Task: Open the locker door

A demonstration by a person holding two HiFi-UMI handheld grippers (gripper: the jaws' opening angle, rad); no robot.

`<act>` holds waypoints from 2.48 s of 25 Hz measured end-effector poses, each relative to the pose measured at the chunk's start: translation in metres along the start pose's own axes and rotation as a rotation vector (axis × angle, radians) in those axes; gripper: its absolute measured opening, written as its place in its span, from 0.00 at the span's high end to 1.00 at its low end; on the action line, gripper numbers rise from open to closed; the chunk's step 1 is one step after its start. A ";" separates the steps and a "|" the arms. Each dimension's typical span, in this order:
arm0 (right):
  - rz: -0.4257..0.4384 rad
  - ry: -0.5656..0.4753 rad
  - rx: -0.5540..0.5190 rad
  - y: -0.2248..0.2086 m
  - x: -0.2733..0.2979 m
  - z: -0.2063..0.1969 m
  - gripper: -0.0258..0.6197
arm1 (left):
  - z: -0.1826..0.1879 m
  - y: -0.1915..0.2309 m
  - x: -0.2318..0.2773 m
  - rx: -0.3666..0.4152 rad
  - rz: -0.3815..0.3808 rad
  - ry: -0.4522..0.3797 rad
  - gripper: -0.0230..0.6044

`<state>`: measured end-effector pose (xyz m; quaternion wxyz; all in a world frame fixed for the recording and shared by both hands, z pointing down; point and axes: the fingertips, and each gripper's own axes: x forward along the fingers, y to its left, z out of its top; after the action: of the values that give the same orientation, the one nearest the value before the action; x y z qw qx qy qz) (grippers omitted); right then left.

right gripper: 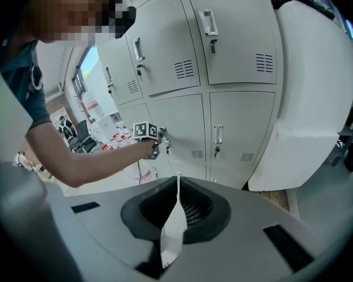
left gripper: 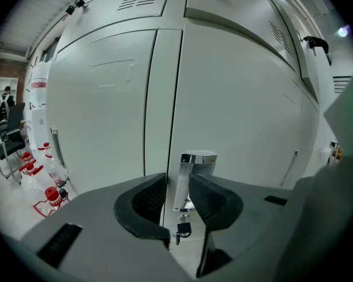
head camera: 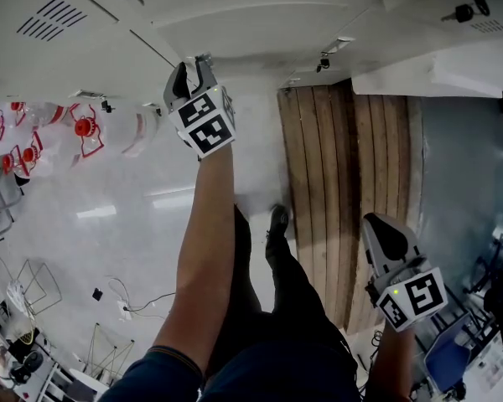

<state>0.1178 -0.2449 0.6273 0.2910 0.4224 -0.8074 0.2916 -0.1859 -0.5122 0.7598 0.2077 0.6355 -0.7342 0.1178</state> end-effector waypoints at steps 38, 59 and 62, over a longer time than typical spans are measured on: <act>0.056 -0.090 -0.065 0.022 -0.039 0.031 0.90 | -0.076 -0.052 -0.140 0.364 -0.309 0.145 0.86; 0.038 -0.186 -0.100 0.027 -0.113 0.048 0.90 | -0.096 -0.131 -0.213 0.509 -0.572 0.248 0.93; 0.039 -0.203 -0.114 0.031 -0.127 0.052 0.90 | -0.085 -0.132 -0.227 0.506 -0.578 0.236 0.93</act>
<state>0.1402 -0.2029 0.4947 0.2255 0.4168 -0.8560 0.2066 -0.0195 -0.2957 0.7195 0.1524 0.8289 -0.4443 0.3040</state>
